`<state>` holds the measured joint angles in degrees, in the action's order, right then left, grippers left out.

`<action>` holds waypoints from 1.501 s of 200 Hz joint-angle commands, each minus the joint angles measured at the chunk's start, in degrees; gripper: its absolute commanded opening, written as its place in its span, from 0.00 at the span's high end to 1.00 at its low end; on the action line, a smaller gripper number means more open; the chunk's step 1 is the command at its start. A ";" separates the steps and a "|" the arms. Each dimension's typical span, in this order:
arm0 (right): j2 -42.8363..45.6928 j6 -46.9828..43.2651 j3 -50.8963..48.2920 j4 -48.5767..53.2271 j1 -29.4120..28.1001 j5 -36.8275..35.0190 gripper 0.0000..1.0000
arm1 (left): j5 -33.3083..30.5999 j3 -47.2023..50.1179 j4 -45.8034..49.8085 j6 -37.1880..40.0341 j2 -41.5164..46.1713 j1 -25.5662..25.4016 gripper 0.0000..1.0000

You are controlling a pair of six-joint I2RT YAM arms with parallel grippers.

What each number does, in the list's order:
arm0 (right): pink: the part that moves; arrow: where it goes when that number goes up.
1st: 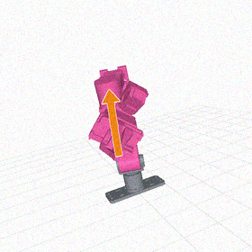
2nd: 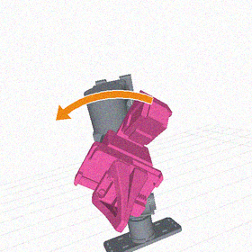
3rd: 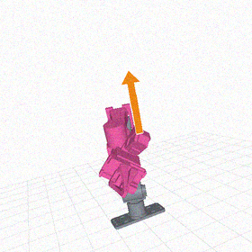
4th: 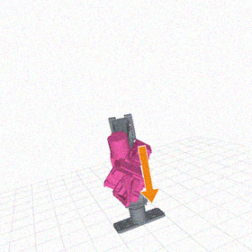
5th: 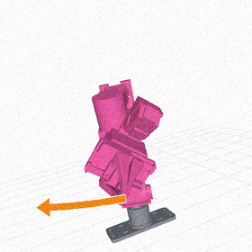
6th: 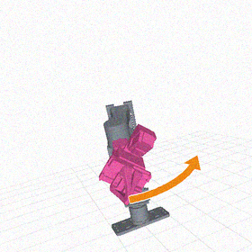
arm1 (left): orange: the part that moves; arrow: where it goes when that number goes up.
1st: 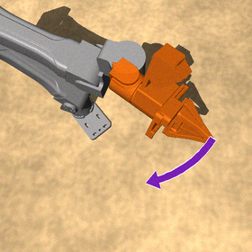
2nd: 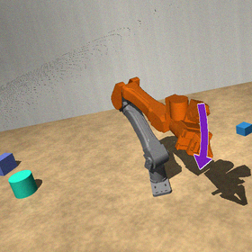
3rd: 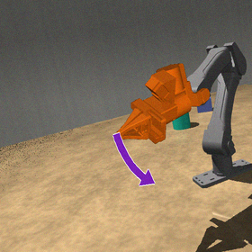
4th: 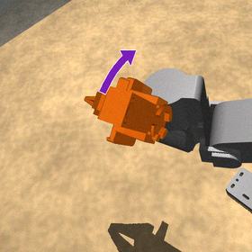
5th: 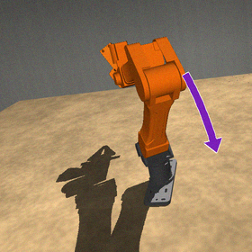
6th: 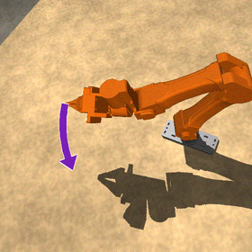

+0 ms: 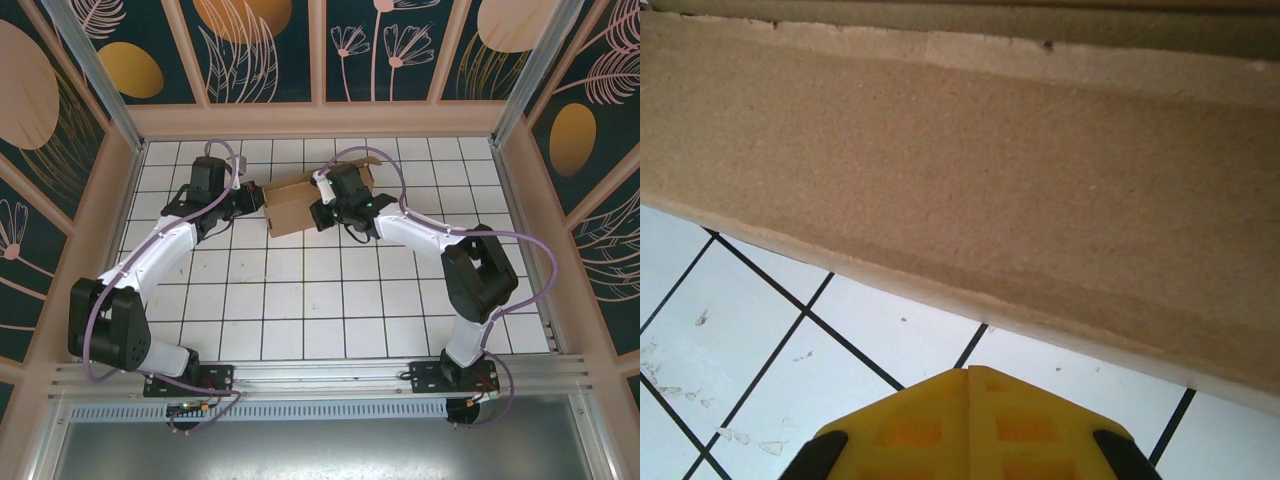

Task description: Fold the paper box

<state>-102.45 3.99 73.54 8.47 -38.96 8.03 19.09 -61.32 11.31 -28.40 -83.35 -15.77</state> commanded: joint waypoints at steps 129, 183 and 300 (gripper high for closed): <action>-3.65 -0.12 6.00 3.30 1.12 2.34 0.94 | 6.20 -6.68 6.56 -5.77 -5.03 0.39 1.00; -4.08 -0.03 6.10 3.48 1.08 2.52 0.94 | 9.38 -6.62 6.05 -8.39 -6.08 1.74 1.00; -4.41 0.31 5.94 3.48 0.75 2.76 0.95 | 11.17 -5.83 4.46 -11.63 -7.04 2.34 1.00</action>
<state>-105.93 3.97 77.62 10.96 -38.28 10.24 29.26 -67.42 13.69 -38.70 -89.06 -13.58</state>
